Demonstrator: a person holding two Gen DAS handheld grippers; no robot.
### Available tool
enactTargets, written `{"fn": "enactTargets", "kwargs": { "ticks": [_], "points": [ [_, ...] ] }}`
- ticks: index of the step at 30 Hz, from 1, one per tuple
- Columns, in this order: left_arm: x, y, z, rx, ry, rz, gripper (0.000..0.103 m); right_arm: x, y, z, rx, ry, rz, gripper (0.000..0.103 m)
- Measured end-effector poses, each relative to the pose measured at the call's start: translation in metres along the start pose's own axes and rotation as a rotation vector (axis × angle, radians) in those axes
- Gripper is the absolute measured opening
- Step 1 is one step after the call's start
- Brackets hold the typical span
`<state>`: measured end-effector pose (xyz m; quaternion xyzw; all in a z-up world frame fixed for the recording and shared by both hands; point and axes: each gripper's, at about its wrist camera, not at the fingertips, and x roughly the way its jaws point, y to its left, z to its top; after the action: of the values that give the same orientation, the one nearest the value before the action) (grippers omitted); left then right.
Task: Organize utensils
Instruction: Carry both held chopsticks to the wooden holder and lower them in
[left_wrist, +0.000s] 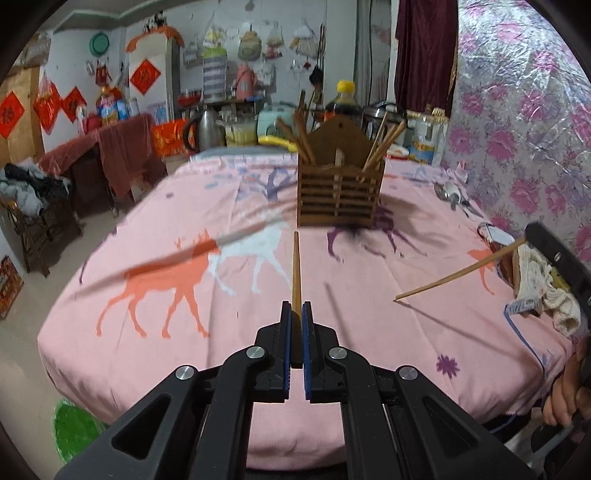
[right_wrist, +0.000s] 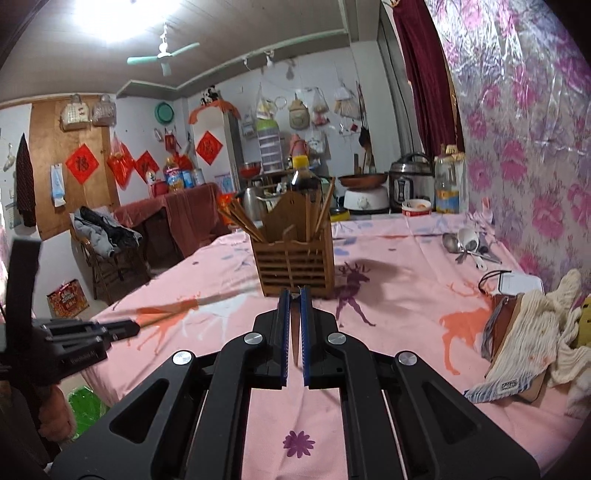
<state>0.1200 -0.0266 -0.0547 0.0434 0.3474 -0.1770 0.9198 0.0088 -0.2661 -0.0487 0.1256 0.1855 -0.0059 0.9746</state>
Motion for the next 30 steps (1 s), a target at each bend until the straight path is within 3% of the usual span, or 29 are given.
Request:
{"fn": "enactTargets", "kwargs": {
  "ticks": [8,20,30],
  "points": [
    [0.027,0.015,-0.005,-0.056,0.151,-0.053,0.006,0.004,0.003,0.001,-0.004,0.006,0.007,0.006],
    [0.069,0.016,0.046,-0.042,0.281,-0.101,0.006,0.039,0.001,0.028,0.009,0.012,0.012,0.006],
    [0.097,0.011,0.09,-0.02,0.299,-0.092,0.006,0.066,-0.008,0.046,0.038,0.021,0.011,0.006]
  ]
}}
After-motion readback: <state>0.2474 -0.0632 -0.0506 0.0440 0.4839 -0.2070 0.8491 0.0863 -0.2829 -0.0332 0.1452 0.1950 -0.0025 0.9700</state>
